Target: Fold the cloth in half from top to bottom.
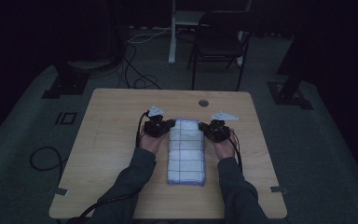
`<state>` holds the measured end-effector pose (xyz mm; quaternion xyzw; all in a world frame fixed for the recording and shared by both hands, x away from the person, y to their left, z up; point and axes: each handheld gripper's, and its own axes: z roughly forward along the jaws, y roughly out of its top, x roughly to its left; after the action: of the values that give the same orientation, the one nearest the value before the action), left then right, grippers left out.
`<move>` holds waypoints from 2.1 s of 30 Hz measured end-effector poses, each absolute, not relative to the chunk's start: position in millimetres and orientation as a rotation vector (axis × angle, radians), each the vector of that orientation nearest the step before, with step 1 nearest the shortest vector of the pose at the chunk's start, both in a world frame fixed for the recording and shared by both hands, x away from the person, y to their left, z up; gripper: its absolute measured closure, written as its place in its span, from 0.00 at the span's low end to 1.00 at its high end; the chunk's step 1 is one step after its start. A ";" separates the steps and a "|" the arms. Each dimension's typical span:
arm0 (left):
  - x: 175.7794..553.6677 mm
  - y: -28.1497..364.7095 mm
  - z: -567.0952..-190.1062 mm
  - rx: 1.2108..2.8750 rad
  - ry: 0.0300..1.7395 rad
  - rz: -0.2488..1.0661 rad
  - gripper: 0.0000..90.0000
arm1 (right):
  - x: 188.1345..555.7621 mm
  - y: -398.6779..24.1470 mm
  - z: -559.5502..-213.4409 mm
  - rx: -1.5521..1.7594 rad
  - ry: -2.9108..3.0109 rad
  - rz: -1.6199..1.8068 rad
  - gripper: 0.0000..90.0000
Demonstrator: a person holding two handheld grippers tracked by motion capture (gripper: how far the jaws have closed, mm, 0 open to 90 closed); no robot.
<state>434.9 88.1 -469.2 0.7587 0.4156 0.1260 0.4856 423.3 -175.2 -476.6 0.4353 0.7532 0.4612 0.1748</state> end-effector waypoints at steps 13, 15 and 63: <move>419.0 91.1 -463.5 1.832 0.976 0.307 0.97 | 408.9 -176.0 -472.7 1.196 2.137 1.319 0.95; 416.2 92.3 -463.7 1.831 0.973 0.305 0.96 | 406.4 -175.7 -472.7 1.189 2.140 1.320 0.95; 367.9 101.9 -461.4 1.778 0.906 0.274 0.96 | 365.7 -177.7 -475.4 1.137 2.141 1.388 0.95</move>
<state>367.9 101.9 -461.4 0.7463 0.3801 0.1151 0.5341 365.7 -177.7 -475.4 0.4008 0.7549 0.4894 0.1729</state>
